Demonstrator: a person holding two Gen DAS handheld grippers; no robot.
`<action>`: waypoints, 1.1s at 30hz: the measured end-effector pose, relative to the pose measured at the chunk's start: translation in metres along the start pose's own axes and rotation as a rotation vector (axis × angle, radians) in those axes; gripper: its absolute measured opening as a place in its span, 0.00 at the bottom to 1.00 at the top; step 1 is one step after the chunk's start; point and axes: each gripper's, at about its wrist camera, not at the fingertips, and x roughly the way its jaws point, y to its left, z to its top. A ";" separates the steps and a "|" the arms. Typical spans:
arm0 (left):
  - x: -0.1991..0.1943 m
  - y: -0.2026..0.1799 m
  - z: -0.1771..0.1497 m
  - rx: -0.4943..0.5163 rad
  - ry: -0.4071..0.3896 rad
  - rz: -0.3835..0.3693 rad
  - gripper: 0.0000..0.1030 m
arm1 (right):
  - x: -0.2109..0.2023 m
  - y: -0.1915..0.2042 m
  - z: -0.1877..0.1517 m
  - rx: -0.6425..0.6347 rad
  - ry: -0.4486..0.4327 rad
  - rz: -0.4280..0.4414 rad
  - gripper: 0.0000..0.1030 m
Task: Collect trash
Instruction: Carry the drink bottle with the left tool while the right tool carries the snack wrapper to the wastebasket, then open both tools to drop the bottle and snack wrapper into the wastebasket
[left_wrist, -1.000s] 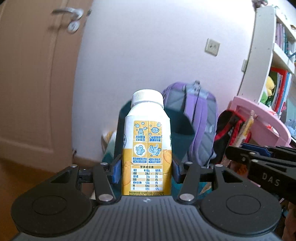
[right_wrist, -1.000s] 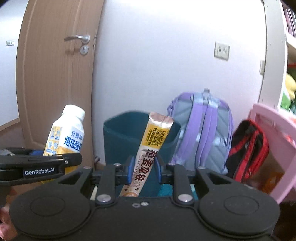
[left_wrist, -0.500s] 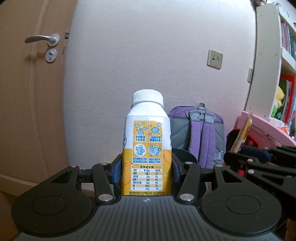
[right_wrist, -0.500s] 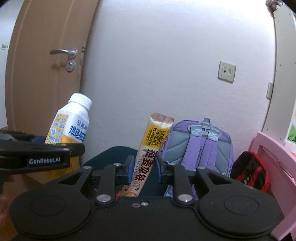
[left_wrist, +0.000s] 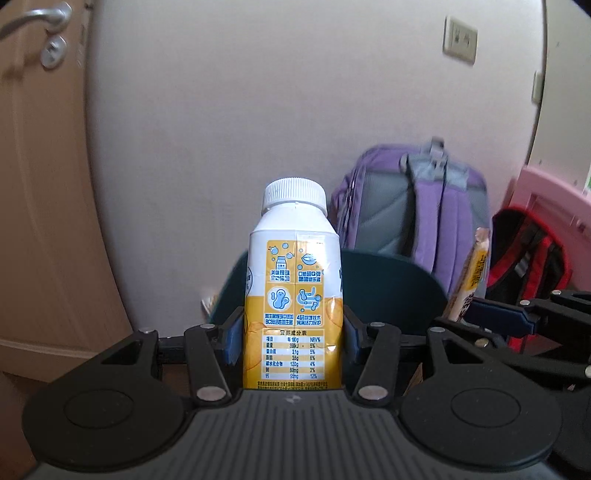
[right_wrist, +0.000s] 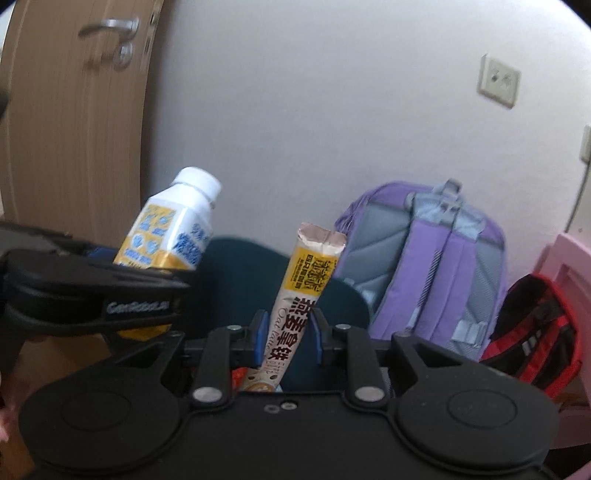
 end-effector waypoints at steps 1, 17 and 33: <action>0.008 -0.001 -0.001 0.013 0.016 0.006 0.49 | 0.006 0.001 -0.001 -0.010 0.018 0.010 0.21; 0.079 -0.025 -0.006 0.192 0.228 0.077 0.50 | 0.060 0.018 -0.014 -0.124 0.166 0.057 0.22; 0.055 -0.024 -0.002 0.169 0.190 0.049 0.67 | 0.037 -0.001 -0.017 -0.054 0.145 0.054 0.46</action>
